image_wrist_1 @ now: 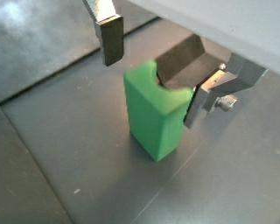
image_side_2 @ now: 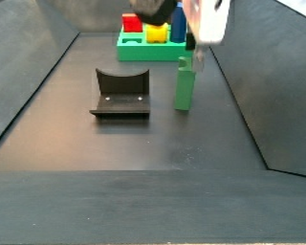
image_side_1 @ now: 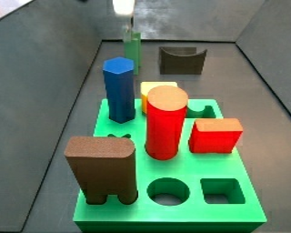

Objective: Pick up the arch object. Move up. Place the arch object on the fixture. Regrasp the arch object. Rotate the arch object. Move to above the board. Insert the arch object.
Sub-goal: Rotate the arch object, then move to above the board.

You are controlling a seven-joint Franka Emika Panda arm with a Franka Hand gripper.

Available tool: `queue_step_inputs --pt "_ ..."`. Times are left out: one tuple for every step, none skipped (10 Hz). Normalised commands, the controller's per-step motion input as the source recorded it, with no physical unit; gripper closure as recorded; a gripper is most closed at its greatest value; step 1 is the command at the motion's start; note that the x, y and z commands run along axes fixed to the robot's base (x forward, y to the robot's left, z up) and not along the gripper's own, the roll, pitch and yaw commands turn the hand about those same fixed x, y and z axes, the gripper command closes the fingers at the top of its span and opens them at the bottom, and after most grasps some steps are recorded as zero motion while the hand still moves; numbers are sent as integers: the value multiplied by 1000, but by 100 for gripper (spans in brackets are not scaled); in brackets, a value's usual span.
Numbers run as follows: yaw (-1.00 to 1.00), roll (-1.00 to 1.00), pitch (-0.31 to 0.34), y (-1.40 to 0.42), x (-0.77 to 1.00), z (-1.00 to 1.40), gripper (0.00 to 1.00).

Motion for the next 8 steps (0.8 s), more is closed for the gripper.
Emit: queue_step_inputs --pt "-50 -24 -24 10 28 -850 0" --pt "-46 -28 -27 11 28 -689 0" --pt "-42 -33 -26 11 30 -477 0" --pt "-40 -35 -25 12 32 -375 0" --pt "-37 -40 -24 13 39 -175 0" --pt "-35 -44 -15 0 0 0 100" --pt "-107 113 128 -235 14 1000 100" --pt "-103 114 135 -234 11 1000 100"
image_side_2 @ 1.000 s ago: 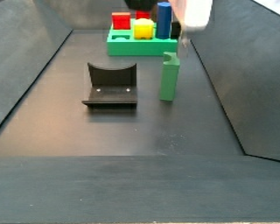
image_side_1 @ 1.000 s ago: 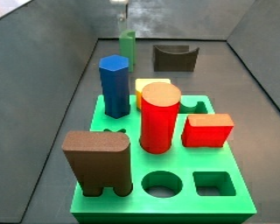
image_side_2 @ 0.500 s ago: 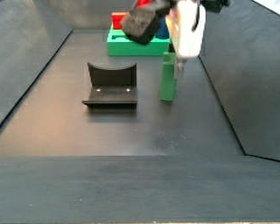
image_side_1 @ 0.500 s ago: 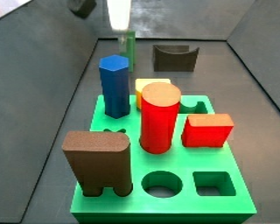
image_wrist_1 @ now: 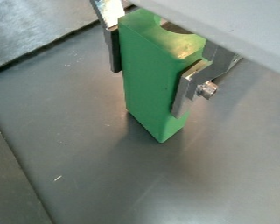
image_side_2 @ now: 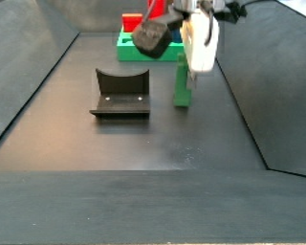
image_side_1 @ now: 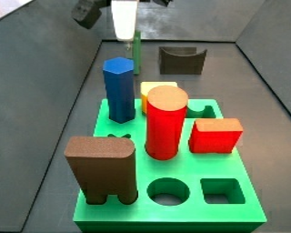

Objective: Pick up the arch object. Move up. Place the arch object on the fixture. Regrasp the arch object. Rotate the arch object. Move to above the board. Insert the arch object.
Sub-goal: Move to above the board.

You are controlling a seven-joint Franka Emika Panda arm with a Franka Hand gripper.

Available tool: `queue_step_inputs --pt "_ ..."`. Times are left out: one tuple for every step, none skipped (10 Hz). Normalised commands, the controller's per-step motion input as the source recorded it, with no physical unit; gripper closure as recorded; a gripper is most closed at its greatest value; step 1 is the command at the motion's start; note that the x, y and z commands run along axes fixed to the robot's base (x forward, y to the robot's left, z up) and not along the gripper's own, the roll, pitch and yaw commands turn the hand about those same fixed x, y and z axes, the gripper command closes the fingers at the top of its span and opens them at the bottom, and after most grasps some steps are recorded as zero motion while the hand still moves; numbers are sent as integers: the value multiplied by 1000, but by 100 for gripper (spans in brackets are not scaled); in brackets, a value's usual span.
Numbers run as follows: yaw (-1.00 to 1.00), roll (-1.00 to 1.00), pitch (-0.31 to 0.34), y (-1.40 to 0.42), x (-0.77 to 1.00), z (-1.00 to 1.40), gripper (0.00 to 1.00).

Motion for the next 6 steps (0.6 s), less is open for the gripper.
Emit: queue_step_inputs --pt "-57 127 129 -207 7 1000 100" --pt "-39 132 116 -199 7 1000 100" --pt "-10 140 95 -183 8 1000 100" --pt "-1 140 92 -179 7 1000 100" --pt "7 138 87 -167 8 1000 100" --pt "12 130 85 -158 10 1000 100"
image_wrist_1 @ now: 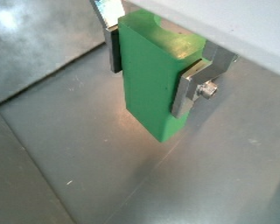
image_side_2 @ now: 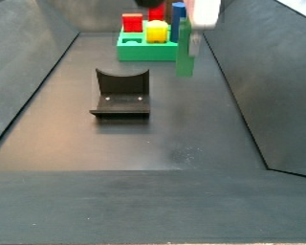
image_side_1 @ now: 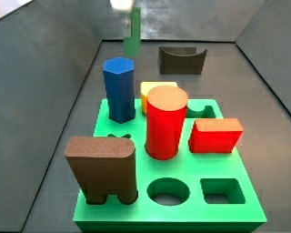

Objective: Pick up the arch object. Move up. Place the arch object on the fixture. Regrasp the arch object. Rotate the arch object. Move to above the board. Insert the arch object.
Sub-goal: Move to above the board.

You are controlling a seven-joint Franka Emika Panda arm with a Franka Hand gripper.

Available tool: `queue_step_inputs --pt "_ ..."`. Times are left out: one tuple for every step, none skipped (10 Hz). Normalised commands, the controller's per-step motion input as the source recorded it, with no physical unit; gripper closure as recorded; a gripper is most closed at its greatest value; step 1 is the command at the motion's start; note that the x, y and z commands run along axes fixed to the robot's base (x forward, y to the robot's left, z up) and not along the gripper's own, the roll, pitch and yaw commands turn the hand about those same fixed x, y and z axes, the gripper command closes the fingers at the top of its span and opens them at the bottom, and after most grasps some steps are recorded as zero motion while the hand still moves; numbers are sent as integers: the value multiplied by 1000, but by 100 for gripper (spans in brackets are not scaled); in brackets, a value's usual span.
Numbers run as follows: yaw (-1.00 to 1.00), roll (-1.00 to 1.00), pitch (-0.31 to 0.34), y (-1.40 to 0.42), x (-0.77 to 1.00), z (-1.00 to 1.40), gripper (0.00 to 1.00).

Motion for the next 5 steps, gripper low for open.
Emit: queue_step_inputs --pt "13 117 86 -140 13 1000 100" --pt "12 107 89 -129 16 1000 100" --pt "13 102 95 -115 20 1000 100" --pt "14 95 94 -98 23 1000 100" --pt "16 90 96 -75 22 911 100"
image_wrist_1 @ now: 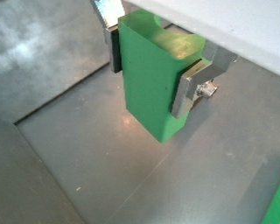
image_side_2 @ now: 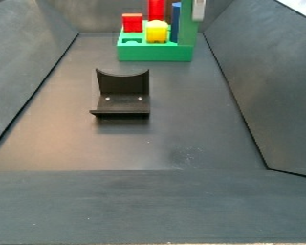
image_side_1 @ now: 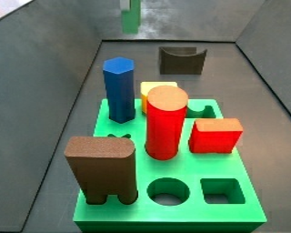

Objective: Pick up the arch object. Move up. Place the arch object on the fixture. Regrasp the arch object. Rotate the arch object. Move to above the board. Insert the arch object.
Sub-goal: Move to above the board.

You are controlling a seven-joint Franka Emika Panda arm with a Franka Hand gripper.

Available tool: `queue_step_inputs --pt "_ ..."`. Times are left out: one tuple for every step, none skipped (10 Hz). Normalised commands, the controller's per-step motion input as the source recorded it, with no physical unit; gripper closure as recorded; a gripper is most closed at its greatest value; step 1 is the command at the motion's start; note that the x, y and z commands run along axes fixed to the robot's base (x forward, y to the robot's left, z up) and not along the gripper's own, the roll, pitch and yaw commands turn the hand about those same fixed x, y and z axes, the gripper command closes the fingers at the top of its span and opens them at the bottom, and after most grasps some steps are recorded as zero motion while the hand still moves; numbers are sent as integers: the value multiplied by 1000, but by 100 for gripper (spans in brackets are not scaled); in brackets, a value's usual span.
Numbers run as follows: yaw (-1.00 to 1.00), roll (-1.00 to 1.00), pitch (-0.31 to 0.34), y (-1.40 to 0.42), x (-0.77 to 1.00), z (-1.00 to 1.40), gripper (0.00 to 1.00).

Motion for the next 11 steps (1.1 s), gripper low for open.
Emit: queue_step_inputs --pt "17 84 93 -47 21 740 100" --pt "18 78 91 -30 17 565 100" --pt "19 72 88 -23 17 394 100" --pt "21 67 92 -17 14 224 100" --pt "1000 -2 23 -1000 201 397 100" --pt "1000 0 25 -1000 203 394 100" --pt "1000 0 31 -1000 207 409 100" --pt "1000 -5 30 -1000 214 408 100" --pt "1000 -2 35 -1000 220 399 100" --pt "1000 -1 43 -1000 238 406 100" --pt "1000 0 50 -1000 257 409 100"
